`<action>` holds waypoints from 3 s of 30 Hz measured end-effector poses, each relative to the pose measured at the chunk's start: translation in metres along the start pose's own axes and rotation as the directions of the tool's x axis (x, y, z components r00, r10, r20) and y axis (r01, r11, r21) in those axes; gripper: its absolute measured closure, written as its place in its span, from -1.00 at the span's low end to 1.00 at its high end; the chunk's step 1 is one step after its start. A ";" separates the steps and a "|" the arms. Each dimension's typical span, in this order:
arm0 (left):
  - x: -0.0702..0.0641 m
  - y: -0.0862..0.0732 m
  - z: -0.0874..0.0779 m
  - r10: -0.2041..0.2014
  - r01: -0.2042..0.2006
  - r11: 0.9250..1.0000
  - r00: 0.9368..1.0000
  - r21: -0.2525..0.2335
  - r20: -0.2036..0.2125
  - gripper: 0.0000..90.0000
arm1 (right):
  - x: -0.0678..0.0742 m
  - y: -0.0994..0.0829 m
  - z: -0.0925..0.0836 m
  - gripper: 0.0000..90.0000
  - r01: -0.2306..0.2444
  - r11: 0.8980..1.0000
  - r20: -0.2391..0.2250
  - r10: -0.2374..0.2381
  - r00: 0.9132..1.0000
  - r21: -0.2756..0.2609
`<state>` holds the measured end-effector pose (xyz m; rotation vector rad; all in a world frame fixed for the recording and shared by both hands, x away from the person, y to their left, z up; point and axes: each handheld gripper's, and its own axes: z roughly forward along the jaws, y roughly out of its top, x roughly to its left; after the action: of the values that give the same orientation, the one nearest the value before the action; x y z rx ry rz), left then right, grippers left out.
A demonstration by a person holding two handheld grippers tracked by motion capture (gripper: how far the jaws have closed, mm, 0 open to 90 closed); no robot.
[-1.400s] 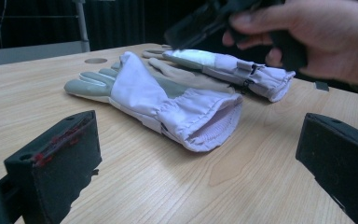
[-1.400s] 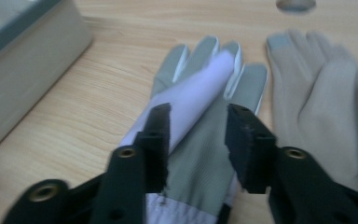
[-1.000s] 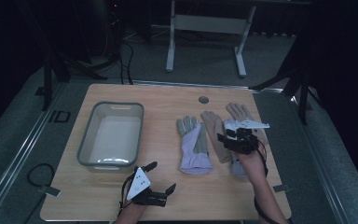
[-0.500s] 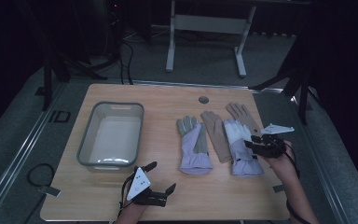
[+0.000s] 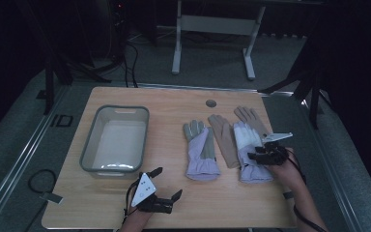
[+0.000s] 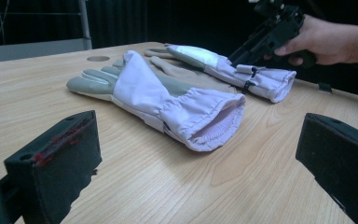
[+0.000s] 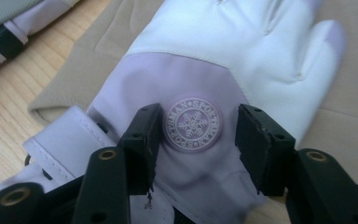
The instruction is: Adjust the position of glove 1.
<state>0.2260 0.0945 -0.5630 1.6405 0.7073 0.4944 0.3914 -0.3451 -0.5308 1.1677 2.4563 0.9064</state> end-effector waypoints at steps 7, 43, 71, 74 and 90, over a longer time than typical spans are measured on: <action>0.000 0.000 0.000 0.008 -0.008 1.000 1.000 0.003 0.000 -1.00 | 0.008 -0.005 0.001 0.64 -0.037 0.999 0.009 0.038 0.999 -0.018; 0.000 0.000 -0.001 0.003 -0.003 1.000 1.000 -0.006 -0.007 -1.00 | 0.063 0.102 -0.096 0.79 -0.008 0.989 0.016 0.011 1.000 -0.148; -0.001 0.000 -0.001 0.010 -0.010 1.000 1.000 -0.005 0.000 -1.00 | 0.147 0.136 0.000 0.78 0.037 0.999 -0.072 -0.035 0.997 0.026; -0.001 0.000 -0.001 0.011 -0.011 1.000 1.000 -0.005 0.001 -1.00 | 0.149 0.134 0.008 0.78 0.047 0.998 -0.061 -0.044 0.997 0.051; -0.001 0.000 0.000 0.010 -0.010 1.000 1.000 -0.003 0.003 -1.00 | 0.145 0.112 0.054 0.76 0.023 0.994 -0.033 -0.019 0.999 0.107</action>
<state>0.2251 0.0941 -0.5631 1.6421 0.6958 0.5003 0.3922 -0.1575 -0.4972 1.1683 2.5658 0.8020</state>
